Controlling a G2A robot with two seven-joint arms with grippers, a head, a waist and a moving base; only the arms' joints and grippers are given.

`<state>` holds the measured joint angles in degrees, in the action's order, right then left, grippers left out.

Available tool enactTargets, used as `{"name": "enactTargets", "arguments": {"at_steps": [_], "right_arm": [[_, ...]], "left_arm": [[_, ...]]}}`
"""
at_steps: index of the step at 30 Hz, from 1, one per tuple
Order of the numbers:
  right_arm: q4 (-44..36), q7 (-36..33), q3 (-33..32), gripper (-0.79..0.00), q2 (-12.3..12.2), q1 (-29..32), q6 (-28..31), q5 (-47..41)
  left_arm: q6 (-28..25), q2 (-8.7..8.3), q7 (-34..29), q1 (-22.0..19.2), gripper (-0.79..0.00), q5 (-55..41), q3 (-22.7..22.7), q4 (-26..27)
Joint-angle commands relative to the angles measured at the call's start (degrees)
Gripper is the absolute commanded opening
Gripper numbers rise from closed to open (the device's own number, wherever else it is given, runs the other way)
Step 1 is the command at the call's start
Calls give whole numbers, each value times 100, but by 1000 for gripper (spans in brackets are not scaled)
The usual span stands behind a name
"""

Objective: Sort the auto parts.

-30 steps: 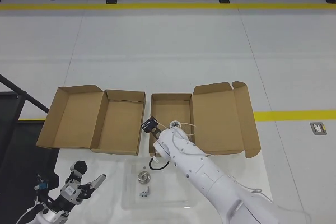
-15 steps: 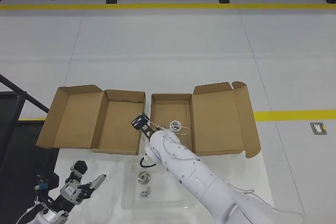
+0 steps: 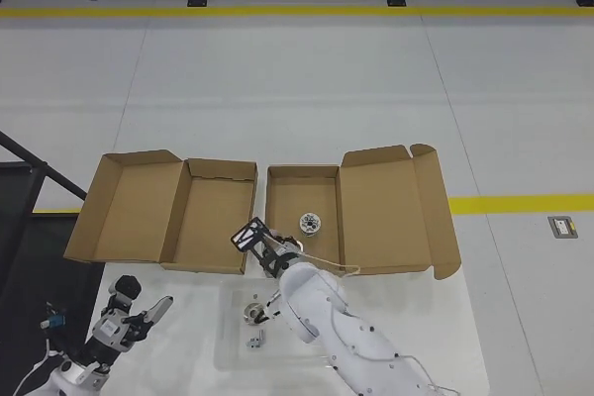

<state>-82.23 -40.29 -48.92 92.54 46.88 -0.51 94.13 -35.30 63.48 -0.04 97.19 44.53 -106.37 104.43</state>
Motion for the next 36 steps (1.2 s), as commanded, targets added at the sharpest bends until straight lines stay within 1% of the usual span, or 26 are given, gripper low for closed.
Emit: {"name": "enactTargets", "arguments": {"at_steps": [1,2,3,4,5,16,18,20,22,27,31,32,33,36], "right_arm": [[-736,280,-287,-573,-127,556,309,112],[-1000,476,-422,-570,-179,795,429,98],[-1229,689,-556,-505,-225,1024,521,55],[-1416,871,-714,0,-262,1248,516,-29],[-1466,908,-767,0,-273,1316,493,-42],[-1466,908,-767,0,-273,1316,493,-42],[-1446,945,-774,0,-279,1352,560,-71],[-1492,1083,-810,0,-299,1385,712,-31],[-1598,1238,-835,0,-333,1457,1001,32],[-2172,1449,-983,0,-458,1945,1525,397],[-2934,1905,-1356,0,-606,2635,1871,628],[-3128,2074,-1481,0,-644,2854,1903,673],[-3249,2186,-1565,0,-669,3004,1923,708],[-3745,2741,-1936,0,-772,3687,1898,863]], "left_arm": [[-37,-4,-40,-25,0,-56,-8,-39],[-54,-7,-71,-42,0,-90,-13,-61],[-57,-10,-106,-61,0,-101,-21,-85],[-84,-14,-160,-76,0,-103,-19,-95],[-148,-22,-235,-90,0,-86,-21,-95],[-148,-22,-235,-90,0,-86,-21,-95],[-167,-21,-321,-104,0,-214,41,-72],[-357,-48,-652,-174,0,-321,59,3],[-666,-90,-1039,-264,0,-273,72,173],[-1383,-197,-2016,-451,0,52,224,672],[-1620,-274,-2910,-680,0,134,581,904],[-1641,-296,-3143,-801,0,252,659,1007],[-1658,-305,-3232,-873,0,344,722,1050],[-1839,-340,-3656,-1134,0,691,1138,1101]]}}
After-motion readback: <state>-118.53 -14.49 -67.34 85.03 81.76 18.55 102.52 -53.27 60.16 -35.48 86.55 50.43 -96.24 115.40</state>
